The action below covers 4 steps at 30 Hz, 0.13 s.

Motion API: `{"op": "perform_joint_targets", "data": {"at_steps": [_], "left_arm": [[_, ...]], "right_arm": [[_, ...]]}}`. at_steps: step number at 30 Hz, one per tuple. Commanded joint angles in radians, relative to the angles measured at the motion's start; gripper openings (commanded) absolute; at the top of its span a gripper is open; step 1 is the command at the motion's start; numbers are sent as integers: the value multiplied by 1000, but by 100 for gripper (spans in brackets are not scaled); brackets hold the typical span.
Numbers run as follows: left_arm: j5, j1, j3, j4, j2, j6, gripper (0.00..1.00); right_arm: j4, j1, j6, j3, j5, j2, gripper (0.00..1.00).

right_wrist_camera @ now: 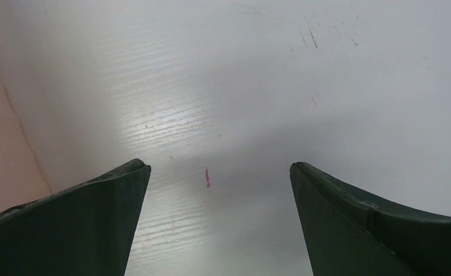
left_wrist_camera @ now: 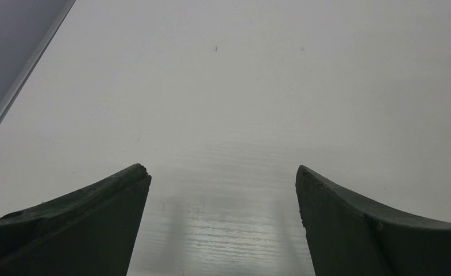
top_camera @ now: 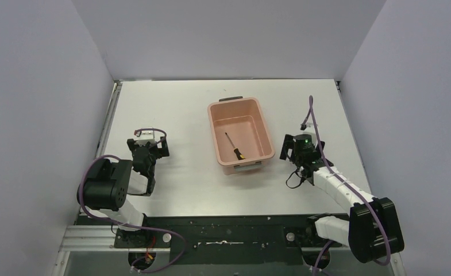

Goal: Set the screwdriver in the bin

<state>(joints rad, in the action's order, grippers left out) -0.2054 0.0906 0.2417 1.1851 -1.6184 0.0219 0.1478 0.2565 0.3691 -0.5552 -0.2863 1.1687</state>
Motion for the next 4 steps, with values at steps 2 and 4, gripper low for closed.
{"op": "perform_joint_targets", "data": {"at_steps": [2,4], "left_arm": [[11,-3,13,24,8,2,97],[11,-4,10,25,9,3,97]], "right_arm": [[-137,-1,31,26,-34,-32,100],[-137,-1,32,25,-32,-35,100]]}}
